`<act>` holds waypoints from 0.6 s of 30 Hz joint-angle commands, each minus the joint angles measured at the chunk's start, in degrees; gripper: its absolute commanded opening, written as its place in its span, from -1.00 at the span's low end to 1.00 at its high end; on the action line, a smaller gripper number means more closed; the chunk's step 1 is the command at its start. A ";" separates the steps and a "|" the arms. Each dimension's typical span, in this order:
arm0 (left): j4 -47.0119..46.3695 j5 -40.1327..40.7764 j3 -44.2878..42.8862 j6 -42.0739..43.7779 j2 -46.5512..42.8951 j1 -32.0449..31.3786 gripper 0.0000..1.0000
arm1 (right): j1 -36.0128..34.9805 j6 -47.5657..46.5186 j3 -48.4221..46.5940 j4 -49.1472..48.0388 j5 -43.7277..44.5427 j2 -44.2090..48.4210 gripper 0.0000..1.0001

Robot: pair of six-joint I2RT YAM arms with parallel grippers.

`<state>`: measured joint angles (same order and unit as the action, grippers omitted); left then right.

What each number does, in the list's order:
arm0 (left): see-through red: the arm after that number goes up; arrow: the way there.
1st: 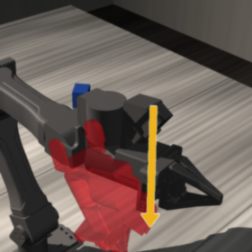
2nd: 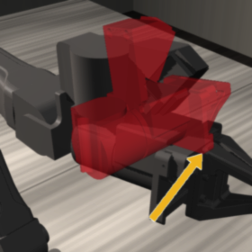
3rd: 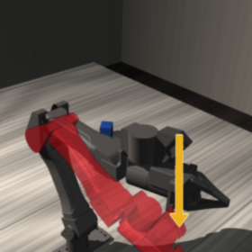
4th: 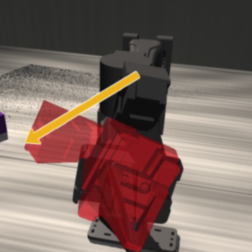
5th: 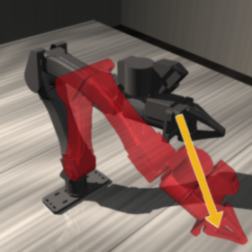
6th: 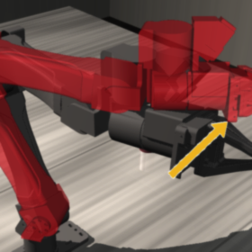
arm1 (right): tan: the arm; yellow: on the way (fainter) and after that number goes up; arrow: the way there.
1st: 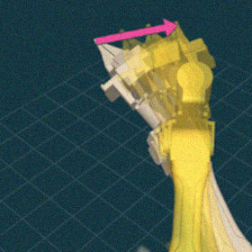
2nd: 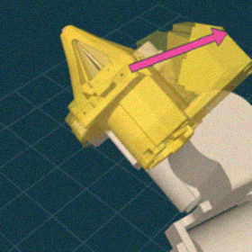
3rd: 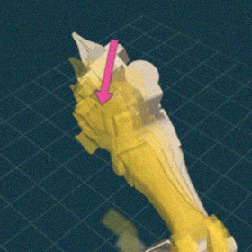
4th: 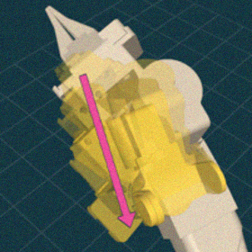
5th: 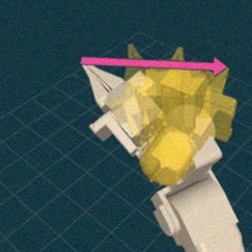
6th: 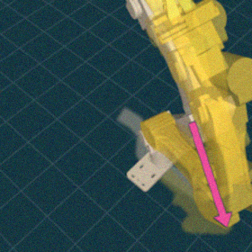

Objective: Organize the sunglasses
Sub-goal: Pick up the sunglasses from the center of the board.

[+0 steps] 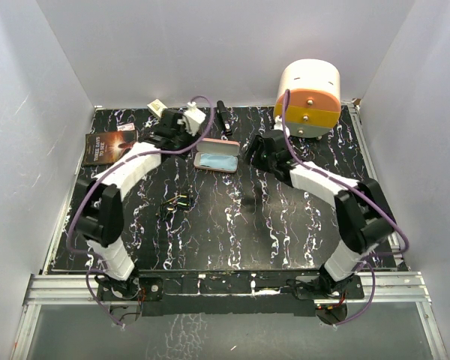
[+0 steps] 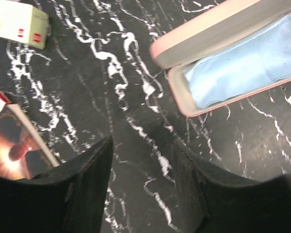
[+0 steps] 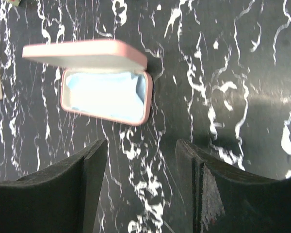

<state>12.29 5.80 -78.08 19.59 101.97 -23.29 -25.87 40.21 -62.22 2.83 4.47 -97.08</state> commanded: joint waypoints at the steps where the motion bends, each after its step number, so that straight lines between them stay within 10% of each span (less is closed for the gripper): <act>1: 8.40 -11.10 2.12 3.29 -9.12 7.32 -0.10 | -1.07 -0.37 6.91 -1.87 -2.28 8.86 0.25; 18: 38.27 -40.84 -1.07 25.20 1.37 13.07 0.23 | -4.62 2.19 21.70 -1.71 -6.00 22.07 0.25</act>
<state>41.28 -26.74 -76.77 39.20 102.72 -10.92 -29.98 41.76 -41.32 4.43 -0.73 -77.41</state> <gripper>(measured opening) 0.607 0.625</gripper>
